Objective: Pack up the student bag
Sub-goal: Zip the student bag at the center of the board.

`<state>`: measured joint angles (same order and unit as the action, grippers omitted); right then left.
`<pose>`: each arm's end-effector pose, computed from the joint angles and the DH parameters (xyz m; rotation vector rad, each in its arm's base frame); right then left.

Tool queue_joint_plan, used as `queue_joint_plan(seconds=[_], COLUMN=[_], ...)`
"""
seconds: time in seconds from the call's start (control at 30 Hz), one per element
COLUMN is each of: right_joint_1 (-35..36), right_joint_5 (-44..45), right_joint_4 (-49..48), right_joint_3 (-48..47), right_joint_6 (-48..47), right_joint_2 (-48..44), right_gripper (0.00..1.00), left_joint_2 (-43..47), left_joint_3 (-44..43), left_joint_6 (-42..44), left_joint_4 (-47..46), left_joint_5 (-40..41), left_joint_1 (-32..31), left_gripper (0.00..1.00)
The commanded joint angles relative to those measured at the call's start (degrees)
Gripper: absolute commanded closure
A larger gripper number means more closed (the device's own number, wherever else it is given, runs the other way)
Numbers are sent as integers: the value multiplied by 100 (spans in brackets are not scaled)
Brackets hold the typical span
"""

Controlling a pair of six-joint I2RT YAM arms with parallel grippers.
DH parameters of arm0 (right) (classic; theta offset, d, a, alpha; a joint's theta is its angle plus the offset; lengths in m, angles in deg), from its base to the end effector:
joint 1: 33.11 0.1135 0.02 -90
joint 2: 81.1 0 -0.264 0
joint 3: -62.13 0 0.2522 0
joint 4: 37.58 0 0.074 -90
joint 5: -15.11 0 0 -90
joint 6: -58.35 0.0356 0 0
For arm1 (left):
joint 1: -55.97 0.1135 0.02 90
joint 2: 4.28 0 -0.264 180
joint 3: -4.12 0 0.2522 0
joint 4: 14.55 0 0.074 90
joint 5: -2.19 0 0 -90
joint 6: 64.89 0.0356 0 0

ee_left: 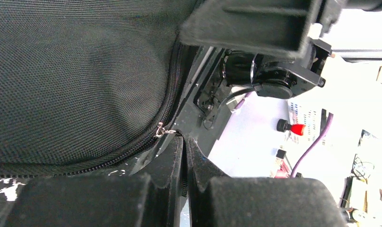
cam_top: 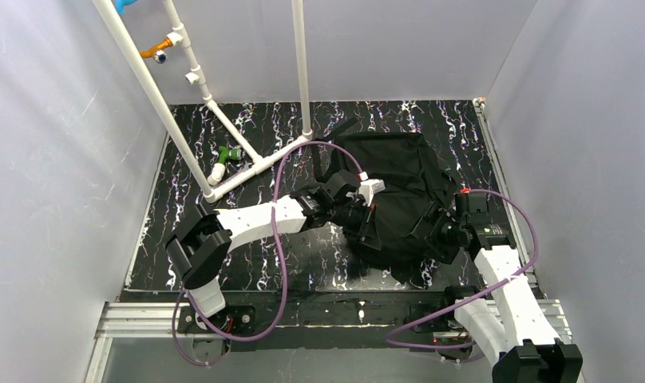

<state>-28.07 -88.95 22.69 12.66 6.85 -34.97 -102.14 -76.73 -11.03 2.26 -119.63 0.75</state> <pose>0.1467 0.0216 0.2276 0.6656 2.5494 0.5915 0.2036 -0.3260 0.2432 0.7725 2.3510 -1.4215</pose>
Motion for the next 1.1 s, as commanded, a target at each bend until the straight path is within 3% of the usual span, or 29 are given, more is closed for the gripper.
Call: queue_joint_plan(seconds=[0.0, 0.2, 0.4, 0.53, 0.7, 0.73, 0.87, 0.9, 0.97, 1.0, 1.07], right_joint_1=[32, 32, 32, 28, 31, 32, 28, 26, 24, 30, 27], right_joint_5=[-122, 387, 2255, 1857, 900, 786, 712, 768, 1024, 1209, 1598], right_joint_4=[-233, 38, 1281, 1314, 552, 409, -161, -302, -392, -318, -63], right_joint_3=[215, 291, -1245, -784, 108, 199, 524, 579, 534, 401, 2], right_joint_6=[780, 394, -750, -507, 501, 672, 1138, 1178, 1142, 1018, 697], right_joint_2=[77, -9, -18, -154, -619, -647, -593, -573, -543, -511, -418], right_gripper=[15, 20, 2, 2, 3, 6, 40, 53, 91, 99, 99], left_joint_2=[172, 178, 79, 2, 62, 72, 111, 122, 151, 180, 272], left_joint_3=[-201, -193, -359, -462, -508, -502, -395, -360, -302, -308, -308], left_joint_6=[-121, -118, 64, 47, -64, -99, -207, -209, -158, -82, 155], left_joint_4=[-153, -125, 186, 170, 79, 57, -88, -101, 10, 211, 645], left_joint_5=[-209, -97, 138, 37, -88, -122, -175, -147, 12, 189, 559], left_joint_1=[-212, -235, -239, -235, -237, -236, -248, -252, -243, -228, -137], left_gripper=[100, 100, 100, 100, 100, 100, 100, 100, 100, 100, 100])
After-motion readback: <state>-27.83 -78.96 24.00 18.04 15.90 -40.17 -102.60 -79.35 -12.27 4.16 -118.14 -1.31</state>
